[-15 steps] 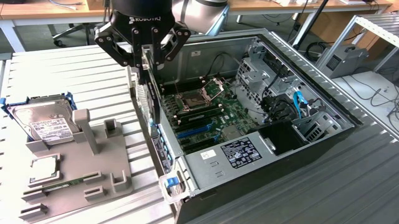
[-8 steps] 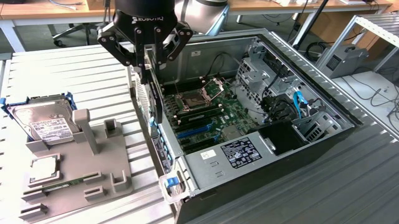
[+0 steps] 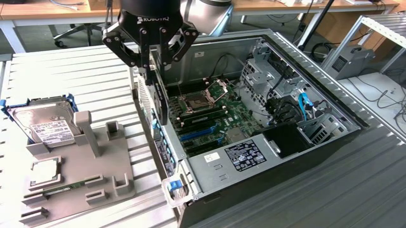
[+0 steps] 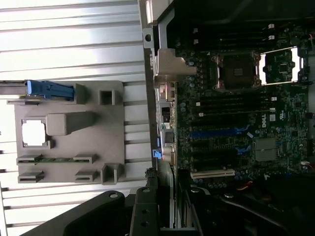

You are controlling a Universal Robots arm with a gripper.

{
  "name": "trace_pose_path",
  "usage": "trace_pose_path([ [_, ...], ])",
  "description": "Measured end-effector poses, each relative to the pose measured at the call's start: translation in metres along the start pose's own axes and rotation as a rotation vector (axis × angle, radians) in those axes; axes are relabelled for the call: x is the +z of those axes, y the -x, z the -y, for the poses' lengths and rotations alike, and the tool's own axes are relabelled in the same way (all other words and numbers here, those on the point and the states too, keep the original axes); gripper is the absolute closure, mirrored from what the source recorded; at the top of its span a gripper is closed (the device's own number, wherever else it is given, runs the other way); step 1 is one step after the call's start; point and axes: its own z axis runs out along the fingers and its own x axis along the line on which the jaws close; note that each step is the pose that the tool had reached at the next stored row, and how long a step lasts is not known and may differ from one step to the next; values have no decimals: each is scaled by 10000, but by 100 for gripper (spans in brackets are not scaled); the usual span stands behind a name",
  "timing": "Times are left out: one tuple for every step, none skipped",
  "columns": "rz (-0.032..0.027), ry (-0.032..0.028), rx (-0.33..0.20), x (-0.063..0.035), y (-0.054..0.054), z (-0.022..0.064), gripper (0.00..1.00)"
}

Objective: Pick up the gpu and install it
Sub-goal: 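Pick up the gpu and move the gpu toward the slot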

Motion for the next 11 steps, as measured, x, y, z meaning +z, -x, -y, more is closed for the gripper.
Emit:
trace_pose_path([
  [0, 0, 0, 0, 6, 0, 74],
  [0, -1, 0, 0, 14, -1, 74],
  [0, -2, 0, 1, 24, -2, 74],
  [0, -2, -1, 1, 30, -2, 74],
  [1, -2, 0, 1, 33, -2, 74],
  [0, -3, 0, 1, 37, -3, 74],
  [0, -3, 0, 1, 43, -3, 74],
  [1, -3, 0, 2, 47, -3, 74],
  [1, -3, 0, 2, 50, -4, 74],
  [0, -4, 0, 2, 54, -4, 74],
  [0, -4, 0, 2, 58, -4, 74],
])
